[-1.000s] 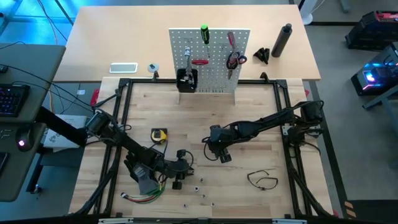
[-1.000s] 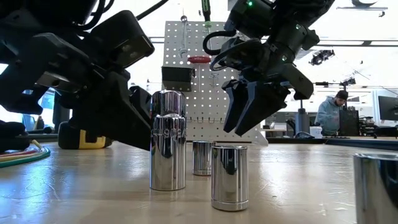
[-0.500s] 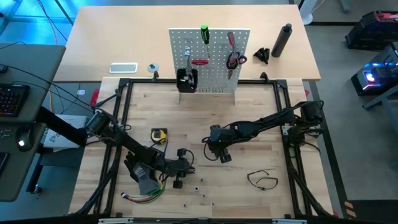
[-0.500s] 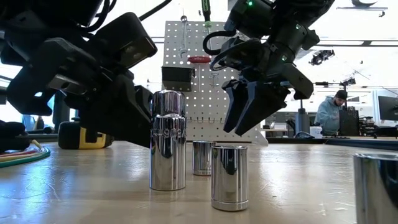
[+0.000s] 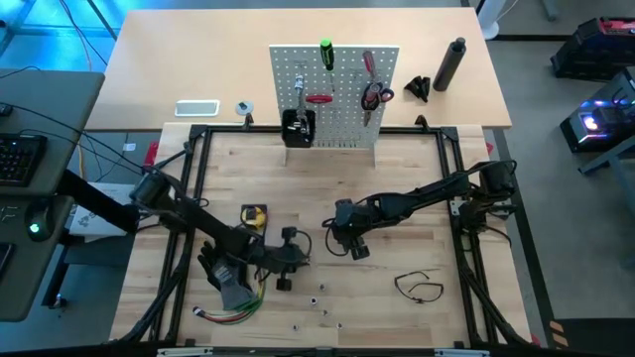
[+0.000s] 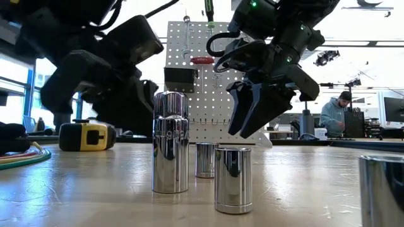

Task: Hang tools onto peg board
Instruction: Put the silver socket into the black bin on the white peg board

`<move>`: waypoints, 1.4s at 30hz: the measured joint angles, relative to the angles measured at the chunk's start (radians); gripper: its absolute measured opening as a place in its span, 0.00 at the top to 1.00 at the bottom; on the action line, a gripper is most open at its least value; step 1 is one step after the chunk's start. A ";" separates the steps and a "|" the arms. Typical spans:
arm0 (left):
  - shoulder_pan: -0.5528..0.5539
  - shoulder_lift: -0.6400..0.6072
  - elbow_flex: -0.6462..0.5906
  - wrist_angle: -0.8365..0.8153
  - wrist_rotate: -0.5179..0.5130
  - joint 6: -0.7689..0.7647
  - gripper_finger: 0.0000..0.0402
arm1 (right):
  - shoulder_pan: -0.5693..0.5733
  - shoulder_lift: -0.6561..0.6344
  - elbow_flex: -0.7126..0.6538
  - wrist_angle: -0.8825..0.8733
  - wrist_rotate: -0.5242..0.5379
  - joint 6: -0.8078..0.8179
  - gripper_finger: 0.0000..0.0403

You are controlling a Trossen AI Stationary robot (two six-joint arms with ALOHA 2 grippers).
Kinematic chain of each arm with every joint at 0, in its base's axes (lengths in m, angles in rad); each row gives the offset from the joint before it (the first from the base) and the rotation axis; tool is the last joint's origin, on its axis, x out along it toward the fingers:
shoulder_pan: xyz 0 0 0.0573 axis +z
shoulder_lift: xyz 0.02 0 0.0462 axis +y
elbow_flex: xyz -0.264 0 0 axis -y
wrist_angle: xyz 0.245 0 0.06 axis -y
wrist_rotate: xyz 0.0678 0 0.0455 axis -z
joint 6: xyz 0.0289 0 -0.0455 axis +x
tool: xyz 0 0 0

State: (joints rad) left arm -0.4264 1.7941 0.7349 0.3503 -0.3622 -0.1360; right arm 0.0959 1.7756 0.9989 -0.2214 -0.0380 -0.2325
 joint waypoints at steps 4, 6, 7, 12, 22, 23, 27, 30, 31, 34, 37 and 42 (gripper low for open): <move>0.028 -0.090 0.000 -0.112 -0.037 0.048 0.88 | 0.000 0.000 0.000 -0.003 0.000 0.007 0.54; 0.044 -0.145 0.000 -0.173 -0.062 0.076 0.88 | 0.000 0.000 0.000 -0.004 0.000 0.015 0.54; 0.051 -0.173 0.000 -0.196 -0.075 0.092 0.88 | 0.000 0.000 0.000 -0.005 0.000 0.015 0.54; 0.096 -0.338 0.000 -0.303 -0.154 0.180 0.88 | 0.000 0.000 0.000 -0.010 0.000 0.019 0.54; 0.186 -0.648 0.015 -0.324 -0.324 0.414 0.88 | 0.000 0.000 0.000 -0.016 0.000 0.019 0.54; 0.196 -0.669 0.023 -0.325 -0.336 0.440 0.88 | 0.000 0.000 0.000 -0.016 0.000 0.019 0.54; 0.248 -0.729 0.066 -0.323 -0.351 0.533 0.88 | 0.000 0.000 0.000 -0.014 0.000 0.018 0.54; 0.298 -0.747 0.094 -0.323 -0.350 0.599 0.88 | 0.000 0.000 0.000 -0.014 0.000 0.016 0.54; 0.317 -0.748 0.102 -0.324 -0.350 0.619 0.88 | 0.000 0.000 0.000 -0.014 0.000 0.016 0.54; 0.379 -0.748 0.120 -0.329 -0.346 0.665 0.88 | 0.000 0.000 0.000 -0.014 0.000 0.021 0.54; 0.449 -0.748 0.126 -0.328 -0.289 0.680 0.88 | 0.000 0.000 0.000 -0.017 0.000 0.032 0.54; 0.569 -0.748 0.126 -0.332 -0.182 0.656 0.88 | 0.000 0.000 0.000 -0.022 0.000 0.042 0.54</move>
State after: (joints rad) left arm 0.1427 1.0466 0.8612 0.0186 -0.5441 0.5197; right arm 0.0959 1.7756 0.9989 -0.2432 -0.0376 -0.1910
